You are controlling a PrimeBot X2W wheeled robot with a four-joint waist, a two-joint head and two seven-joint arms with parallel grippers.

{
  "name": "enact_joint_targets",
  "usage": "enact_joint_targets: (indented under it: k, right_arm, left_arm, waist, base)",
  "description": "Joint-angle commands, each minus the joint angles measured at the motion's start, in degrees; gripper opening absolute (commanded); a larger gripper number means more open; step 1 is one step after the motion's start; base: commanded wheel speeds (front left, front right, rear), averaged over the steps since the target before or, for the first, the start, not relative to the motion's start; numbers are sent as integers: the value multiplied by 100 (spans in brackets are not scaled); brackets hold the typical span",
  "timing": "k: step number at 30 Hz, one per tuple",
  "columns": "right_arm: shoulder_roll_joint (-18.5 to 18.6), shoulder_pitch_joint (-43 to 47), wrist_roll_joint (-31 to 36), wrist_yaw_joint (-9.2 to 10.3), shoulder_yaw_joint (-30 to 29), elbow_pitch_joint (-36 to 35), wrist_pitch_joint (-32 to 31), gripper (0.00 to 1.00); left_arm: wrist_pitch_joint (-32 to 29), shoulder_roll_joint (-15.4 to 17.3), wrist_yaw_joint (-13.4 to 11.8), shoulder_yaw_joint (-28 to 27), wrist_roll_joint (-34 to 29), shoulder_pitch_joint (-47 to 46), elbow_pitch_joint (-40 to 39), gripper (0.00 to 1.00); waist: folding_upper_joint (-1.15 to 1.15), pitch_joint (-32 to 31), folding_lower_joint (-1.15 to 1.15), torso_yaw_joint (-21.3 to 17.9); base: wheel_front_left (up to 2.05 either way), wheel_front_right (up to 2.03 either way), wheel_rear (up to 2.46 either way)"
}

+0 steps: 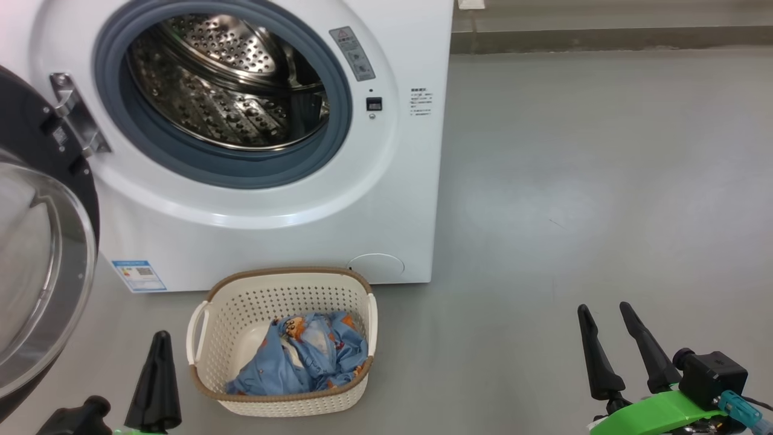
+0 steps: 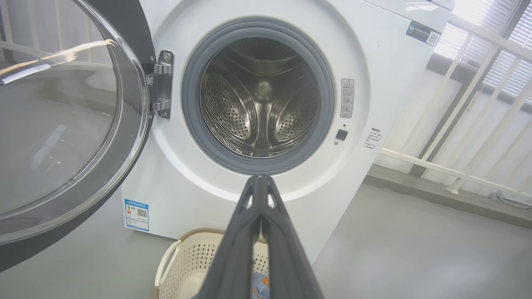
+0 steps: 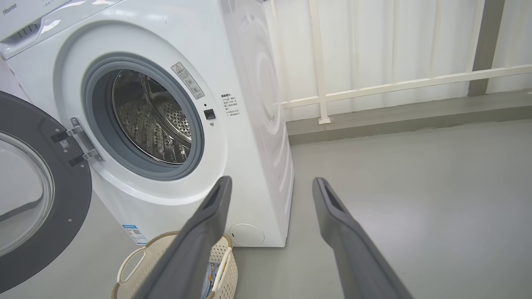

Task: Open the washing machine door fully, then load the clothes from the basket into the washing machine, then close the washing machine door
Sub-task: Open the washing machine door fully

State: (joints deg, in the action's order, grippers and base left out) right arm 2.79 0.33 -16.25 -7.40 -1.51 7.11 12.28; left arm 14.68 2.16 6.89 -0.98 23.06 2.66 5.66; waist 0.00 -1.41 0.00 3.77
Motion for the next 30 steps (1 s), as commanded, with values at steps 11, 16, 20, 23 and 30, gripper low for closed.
enact_joint_targets:
  k: [11,16,20,23,30]
  right_arm:
    - [10,-63,-48,-9,200,-145,71,100]
    - [10,-88,-73,-9,242,-103,97,100]
    - [10,-103,-57,-9,236,-72,108,100]
    - [10,-115,-41,-9,237,-57,116,100]
    - [10,-113,23,-9,224,-14,132,100]
  left_arm:
    - [32,72,-63,270,261,-17,-330,100]
    - [32,72,-30,293,275,-34,-270,100]
    - [32,72,-16,263,272,-64,-257,100]
    - [32,72,-6,245,261,-80,-248,100]
    - [32,72,8,272,196,-123,-154,100]
  waist:
    - [0,25,0,-137]
    - [0,32,0,-159]
    - [0,21,0,-156]
    - [0,15,0,-157]
    - [0,16,0,-134]
  base:
    - [0,0,0]
    - [0,0,0]
    - [0,0,0]
    - [0,0,0]
    - [0,0,0]
